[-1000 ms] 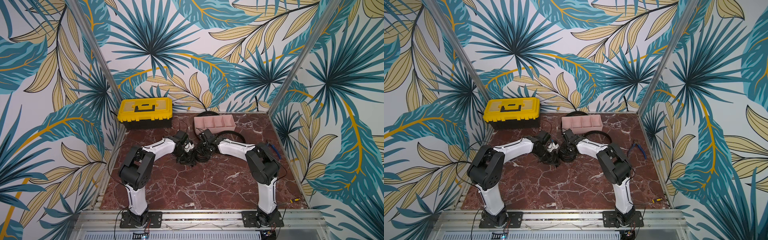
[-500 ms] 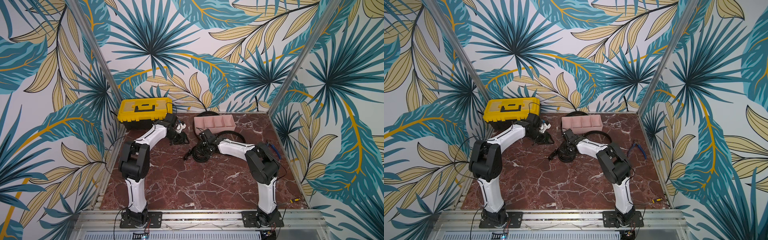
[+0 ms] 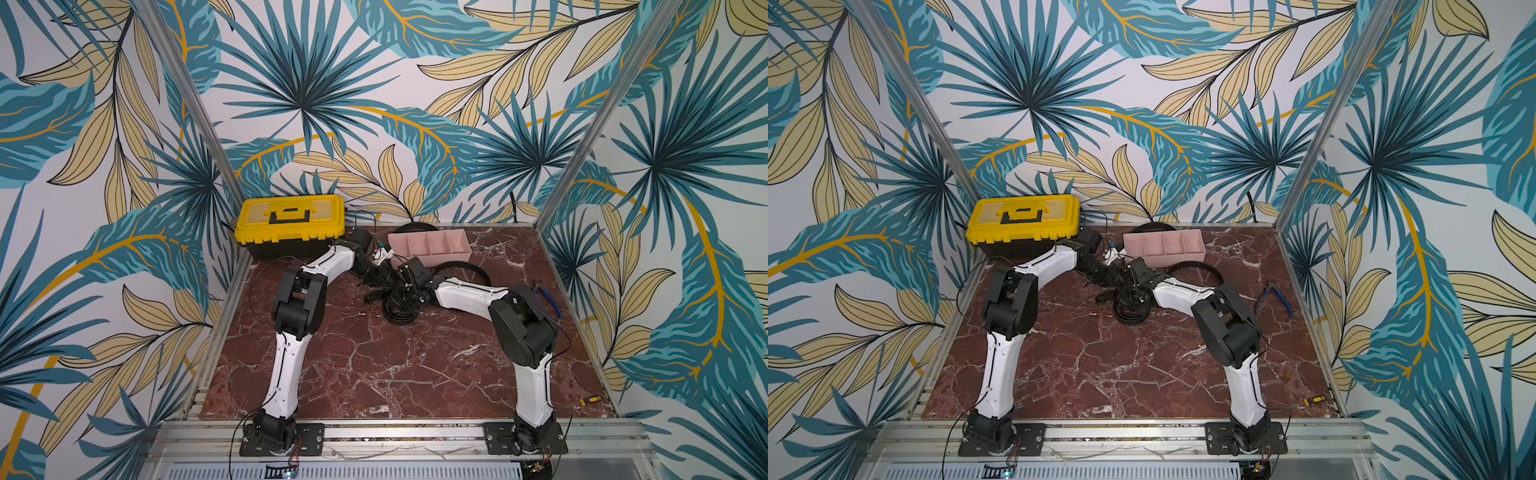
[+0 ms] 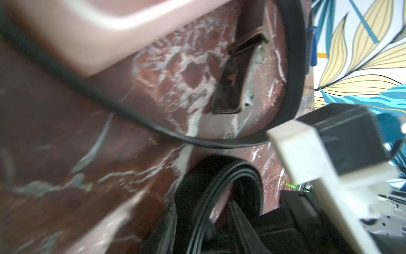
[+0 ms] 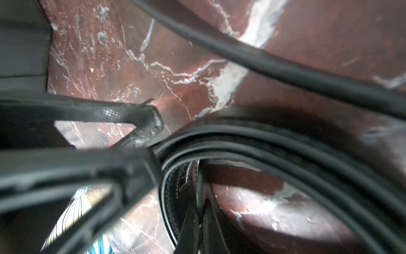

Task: Place the belts into the storage roll
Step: Roll the belt at the center of the board.

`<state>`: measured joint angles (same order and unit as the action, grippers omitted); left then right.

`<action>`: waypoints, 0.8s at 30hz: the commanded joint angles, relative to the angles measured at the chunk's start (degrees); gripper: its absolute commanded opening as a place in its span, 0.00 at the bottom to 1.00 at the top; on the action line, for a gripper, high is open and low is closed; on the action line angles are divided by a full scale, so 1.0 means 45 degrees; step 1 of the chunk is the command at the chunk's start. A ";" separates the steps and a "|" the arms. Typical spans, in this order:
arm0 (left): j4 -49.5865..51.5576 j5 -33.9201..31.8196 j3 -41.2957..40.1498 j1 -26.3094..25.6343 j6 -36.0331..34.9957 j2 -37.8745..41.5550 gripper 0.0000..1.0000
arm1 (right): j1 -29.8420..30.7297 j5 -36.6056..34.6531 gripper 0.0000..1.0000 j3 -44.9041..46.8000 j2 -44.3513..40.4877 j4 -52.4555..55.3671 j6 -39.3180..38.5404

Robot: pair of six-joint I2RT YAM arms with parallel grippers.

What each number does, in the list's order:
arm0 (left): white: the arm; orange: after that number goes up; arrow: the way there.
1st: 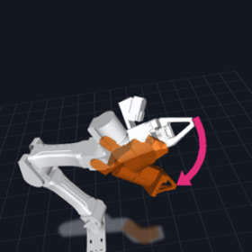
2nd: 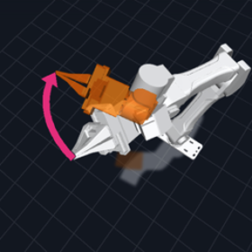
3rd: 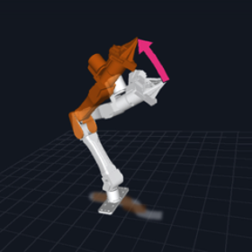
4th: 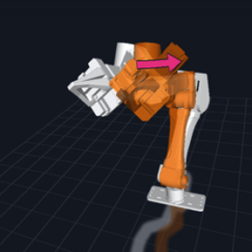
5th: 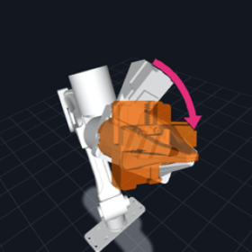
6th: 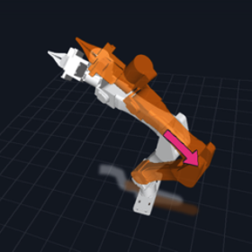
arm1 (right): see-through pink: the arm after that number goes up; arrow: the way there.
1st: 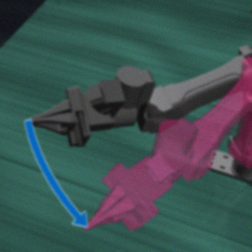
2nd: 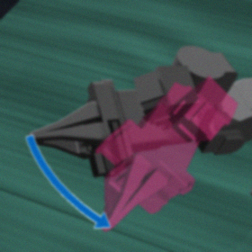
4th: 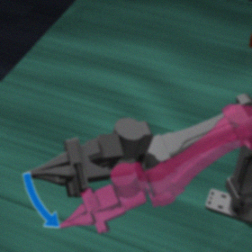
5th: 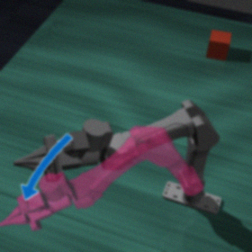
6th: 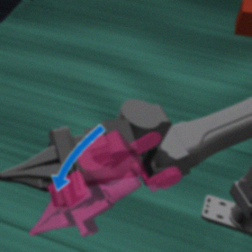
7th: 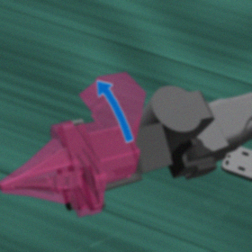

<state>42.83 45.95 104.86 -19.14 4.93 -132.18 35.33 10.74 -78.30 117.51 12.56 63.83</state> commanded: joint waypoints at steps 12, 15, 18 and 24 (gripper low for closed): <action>-0.1376 0.0155 -0.4825 -0.0088 0.0109 0.2506 0.38 | -0.0410 -0.0578 0.00 0.0635 0.0913 0.0846 0.0065; -0.1844 0.0188 -0.5211 -0.0209 0.0458 0.2743 0.38 | -0.0418 -0.0498 0.00 0.0808 0.0916 0.0588 0.0226; -0.2050 0.0186 -0.5144 -0.0466 0.0649 0.2648 0.38 | -0.0430 -0.0471 0.00 0.0933 0.0913 0.0321 0.0416; -0.2332 0.0017 -0.5161 -0.0786 0.1107 0.2651 0.37 | -0.0474 -0.0358 0.00 0.0851 0.1082 -0.0122 0.0687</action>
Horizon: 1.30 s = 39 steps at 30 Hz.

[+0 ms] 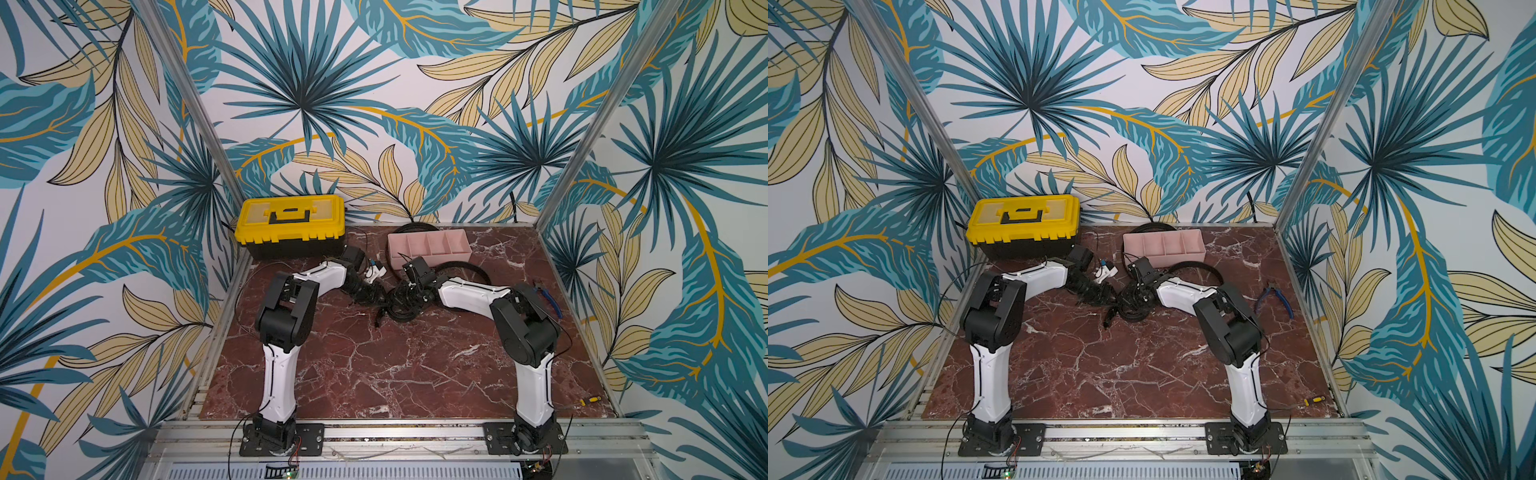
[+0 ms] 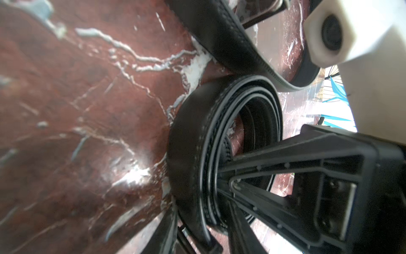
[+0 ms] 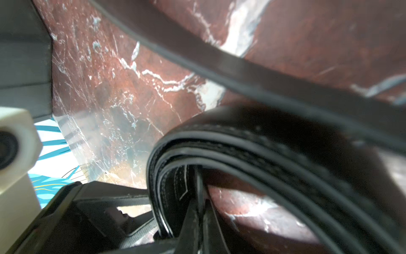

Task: Place the belts into the storage roll
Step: Roll the belt at the center of the board.

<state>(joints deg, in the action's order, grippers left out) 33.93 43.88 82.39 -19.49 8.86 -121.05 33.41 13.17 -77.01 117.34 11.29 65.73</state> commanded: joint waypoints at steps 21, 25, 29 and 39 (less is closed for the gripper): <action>-0.0450 0.0008 -0.0201 -0.1207 0.0912 0.0619 0.41 | -0.0245 0.0022 0.09 -0.0259 0.2125 -0.1054 0.1059; -0.0485 -0.0046 0.0291 -0.1228 0.1471 0.0393 0.41 | -0.0253 -0.0015 0.11 -0.0241 0.2099 -0.1098 0.1112; -0.0473 -0.0060 0.0060 -0.1256 0.1690 0.0860 0.42 | -0.0293 0.0014 0.12 -0.0308 0.2178 -0.1141 0.1170; -0.0822 -0.0252 -0.0143 -0.1449 0.3013 0.1266 0.43 | -0.0420 -0.0192 0.15 -0.0155 0.1973 -0.1579 0.1584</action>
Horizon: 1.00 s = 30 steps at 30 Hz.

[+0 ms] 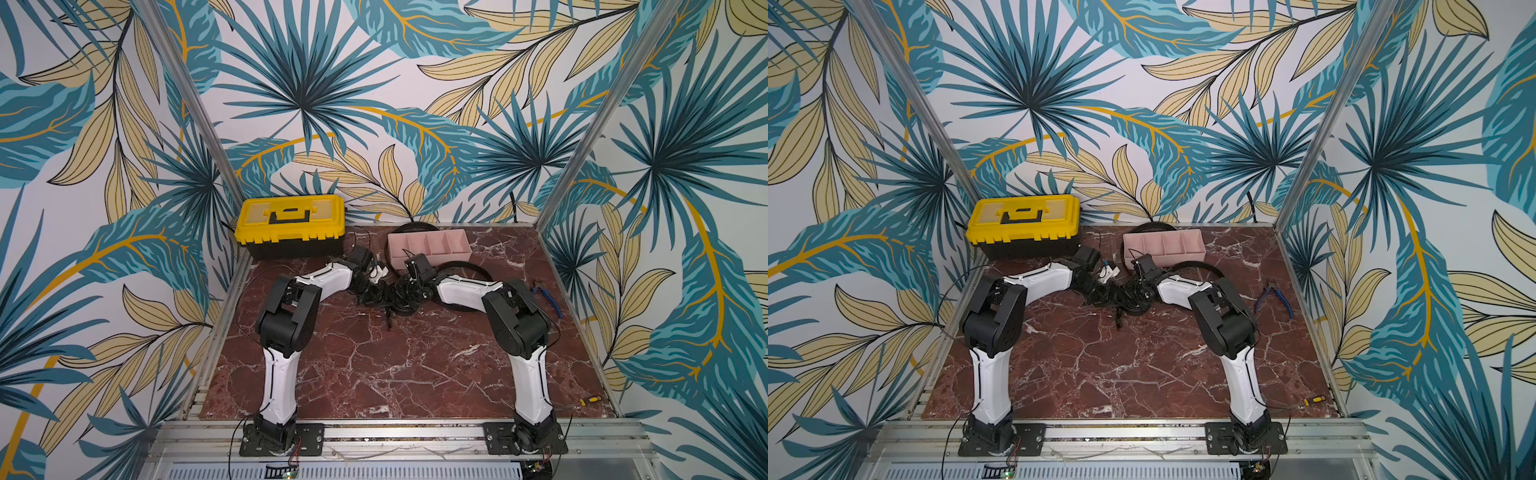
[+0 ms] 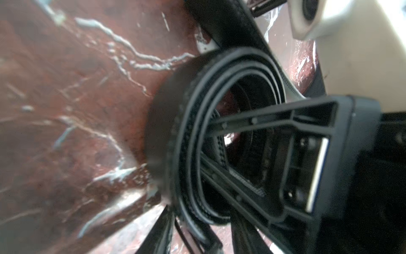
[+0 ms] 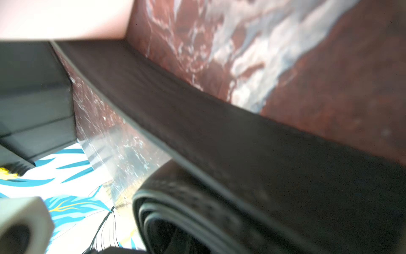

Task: Place the belts into the storage roll
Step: Roll the belt at the center of the board.

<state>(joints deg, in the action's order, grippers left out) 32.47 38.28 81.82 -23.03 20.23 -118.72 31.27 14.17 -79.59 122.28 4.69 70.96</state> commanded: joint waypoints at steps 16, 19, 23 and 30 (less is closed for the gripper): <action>-0.0495 -0.0481 -0.0215 -0.0558 0.1440 0.0768 0.47 | 0.0075 -0.0781 0.22 0.0897 0.0421 -0.0033 0.0614; -0.0494 -0.0987 -0.0643 -0.0433 0.1814 0.1108 0.46 | 0.0064 -0.0843 0.22 0.0728 0.0339 0.0029 0.0455; -0.0506 -0.1354 -0.0919 -0.0422 0.2224 0.1396 0.45 | 0.0052 -0.0811 0.22 0.0369 0.0273 0.0070 0.0248; -0.0486 -0.1617 -0.0742 -0.0429 0.2574 0.1539 0.43 | 0.0058 -0.0883 0.22 0.0210 0.0025 0.0344 0.0058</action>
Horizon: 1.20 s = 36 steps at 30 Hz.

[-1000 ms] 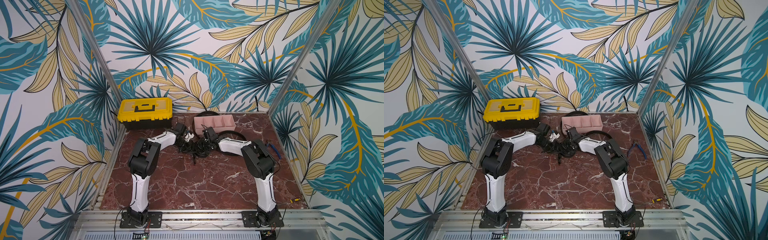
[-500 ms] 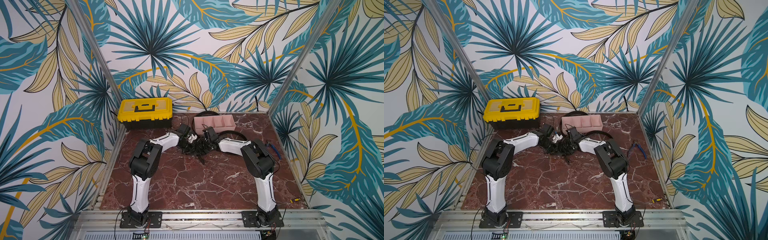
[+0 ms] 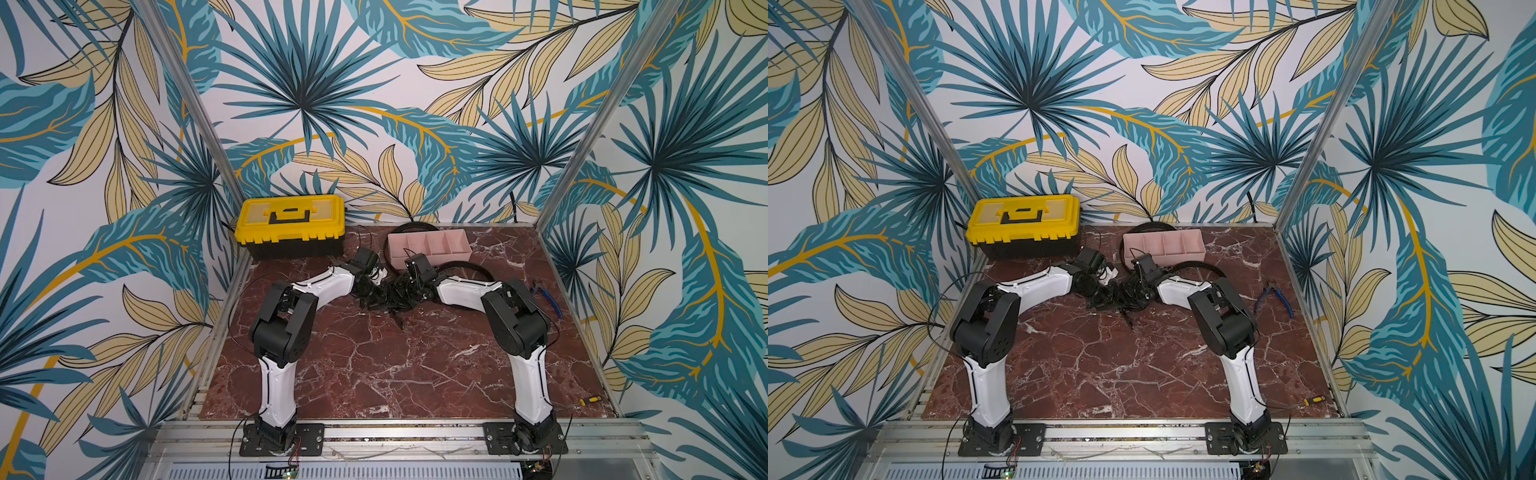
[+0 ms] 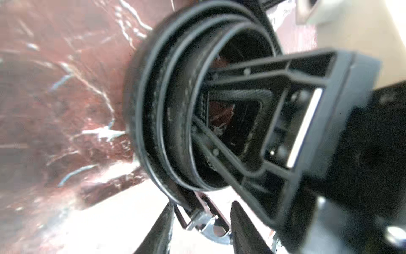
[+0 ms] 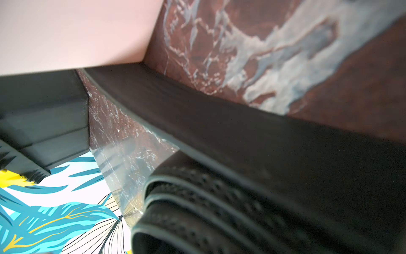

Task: Place the belts into the storage roll
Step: Roll the belt at the center of the board, then pick up the belt from the center of the board.

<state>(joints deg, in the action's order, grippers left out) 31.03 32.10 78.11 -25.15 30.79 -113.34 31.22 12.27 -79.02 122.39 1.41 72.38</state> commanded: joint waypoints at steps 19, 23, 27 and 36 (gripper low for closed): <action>-0.1104 -0.1526 0.0450 -0.0395 0.1763 -0.0113 0.47 | 0.0067 -0.0387 0.22 0.0760 0.0181 -0.0591 0.1746; -0.1638 -0.1415 0.0132 -0.0409 0.1759 0.0176 0.48 | 0.0062 -0.0481 0.22 0.1261 0.0163 -0.1220 0.2508; -0.1979 -0.1283 -0.0112 -0.0412 0.1916 0.0118 0.48 | 0.0070 -0.0449 0.22 0.1736 0.0241 -0.2092 0.3615; -0.2522 -0.1595 -0.0004 -0.0485 0.2190 -0.0450 0.47 | 0.0302 -0.0335 0.22 0.1185 0.0063 -0.1111 0.3742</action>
<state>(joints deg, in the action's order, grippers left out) 23.75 24.27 77.49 -26.48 40.36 -113.56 31.00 9.43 -74.17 121.16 -8.95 87.48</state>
